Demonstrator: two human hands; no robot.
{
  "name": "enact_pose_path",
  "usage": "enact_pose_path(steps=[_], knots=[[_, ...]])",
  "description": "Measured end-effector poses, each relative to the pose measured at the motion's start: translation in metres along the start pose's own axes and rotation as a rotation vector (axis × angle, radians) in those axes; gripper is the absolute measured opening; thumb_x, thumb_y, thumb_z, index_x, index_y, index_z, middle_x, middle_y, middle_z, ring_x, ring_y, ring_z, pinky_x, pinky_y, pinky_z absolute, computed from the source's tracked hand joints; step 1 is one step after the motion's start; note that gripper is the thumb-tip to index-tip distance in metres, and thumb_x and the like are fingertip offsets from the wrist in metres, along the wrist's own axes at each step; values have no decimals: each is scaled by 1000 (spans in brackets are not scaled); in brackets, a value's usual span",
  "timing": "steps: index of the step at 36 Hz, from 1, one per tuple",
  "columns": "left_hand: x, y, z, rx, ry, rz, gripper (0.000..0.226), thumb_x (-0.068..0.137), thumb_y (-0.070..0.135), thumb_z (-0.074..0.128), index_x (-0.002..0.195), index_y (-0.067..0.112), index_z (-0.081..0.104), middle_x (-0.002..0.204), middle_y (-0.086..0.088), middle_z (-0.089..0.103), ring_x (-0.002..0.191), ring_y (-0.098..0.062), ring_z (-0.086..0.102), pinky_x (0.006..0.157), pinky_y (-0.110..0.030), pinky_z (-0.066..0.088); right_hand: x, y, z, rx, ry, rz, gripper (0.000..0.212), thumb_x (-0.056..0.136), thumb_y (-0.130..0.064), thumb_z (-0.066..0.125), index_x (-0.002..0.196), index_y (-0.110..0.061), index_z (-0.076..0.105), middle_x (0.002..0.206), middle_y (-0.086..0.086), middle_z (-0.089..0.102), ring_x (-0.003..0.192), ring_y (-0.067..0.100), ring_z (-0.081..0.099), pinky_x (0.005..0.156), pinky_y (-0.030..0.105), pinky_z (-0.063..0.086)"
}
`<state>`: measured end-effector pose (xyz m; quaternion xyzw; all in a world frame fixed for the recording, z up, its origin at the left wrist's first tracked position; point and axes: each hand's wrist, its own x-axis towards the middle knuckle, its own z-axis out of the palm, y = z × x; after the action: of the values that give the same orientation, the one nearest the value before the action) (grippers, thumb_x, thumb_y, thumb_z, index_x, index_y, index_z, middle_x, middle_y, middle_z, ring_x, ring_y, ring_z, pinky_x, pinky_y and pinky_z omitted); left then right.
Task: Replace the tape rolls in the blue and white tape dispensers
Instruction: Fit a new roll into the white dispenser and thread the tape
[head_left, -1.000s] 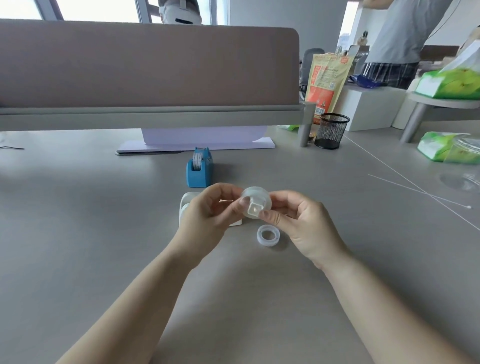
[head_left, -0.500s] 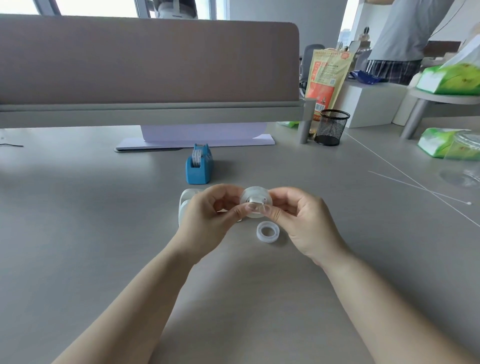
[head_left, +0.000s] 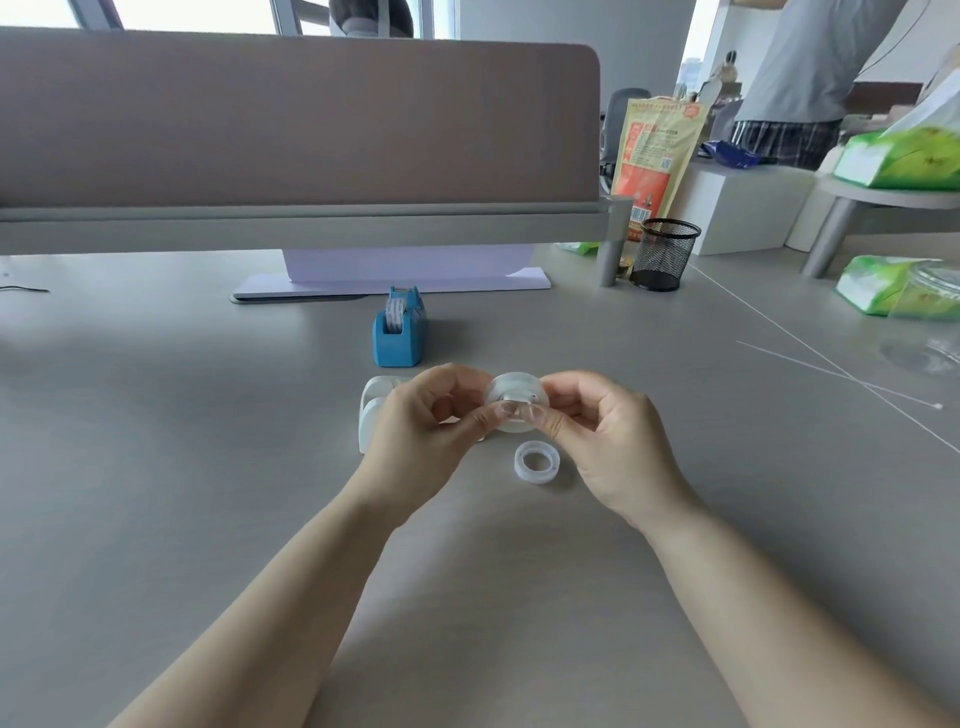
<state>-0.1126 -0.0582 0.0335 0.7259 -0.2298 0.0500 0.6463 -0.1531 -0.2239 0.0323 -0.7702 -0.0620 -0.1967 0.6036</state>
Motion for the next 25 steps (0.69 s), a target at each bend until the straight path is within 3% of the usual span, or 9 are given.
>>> enact_pose_path(steps=[5, 7, 10, 15, 19, 22, 25], knots=[[0, 2, -8, 19, -103, -45, 23, 77, 15, 74, 96, 7, 64, 97, -4, 69, 87, -22, 69, 85, -48, 56, 0, 0, 1, -8, -51, 1, 13, 78, -13, 73, 90, -15, 70, 90, 4, 74, 83, 17, 70, 79, 29, 55], [0, 3, -8, 112, -118, -9, 27, 75, 22, 74, 99, 13, 65, 97, 2, 69, 86, -17, 69, 82, -42, 57, 0, 0, 1, -25, -69, -24, 15, 77, -12, 73, 90, -18, 71, 93, 4, 74, 85, 18, 70, 80, 29, 55], [1, 5, -7, 161, -108, 27, 27, 76, 23, 73, 99, 10, 68, 96, -3, 71, 87, -17, 69, 77, -32, 57, 0, -2, 0, 45, -76, -24, 19, 78, -14, 72, 97, -17, 72, 94, 1, 75, 88, 16, 70, 79, 25, 55], [1, 8, -11, -253, -30, -148, 32, 70, 28, 73, 97, 10, 68, 97, -10, 70, 89, -18, 66, 86, -31, 54, 3, -5, -3, 195, 14, 29, 27, 76, -34, 65, 98, -20, 71, 96, -1, 75, 94, 17, 69, 88, 26, 52], [1, 10, -9, -529, -23, -301, 33, 73, 23, 67, 101, 5, 66, 92, -6, 71, 87, -14, 67, 77, -20, 55, 2, -3, -4, 189, 20, 36, 30, 78, -34, 63, 101, -17, 71, 97, 3, 75, 96, 21, 69, 93, 36, 53], [0, 12, -7, -624, -56, -355, 43, 76, 21, 63, 112, -2, 61, 93, -7, 71, 83, -13, 68, 78, -19, 56, 1, -5, -2, 169, 11, 35, 31, 78, -34, 63, 101, -15, 71, 97, 3, 75, 95, 18, 69, 94, 37, 52], [0, 14, -4, -684, -63, -394, 41, 77, 21, 61, 111, -1, 62, 89, -7, 73, 78, -11, 69, 73, -17, 56, 1, -6, -3, 174, 20, 22, 21, 81, -24, 66, 100, -17, 71, 97, 1, 75, 96, 18, 69, 95, 40, 52]])
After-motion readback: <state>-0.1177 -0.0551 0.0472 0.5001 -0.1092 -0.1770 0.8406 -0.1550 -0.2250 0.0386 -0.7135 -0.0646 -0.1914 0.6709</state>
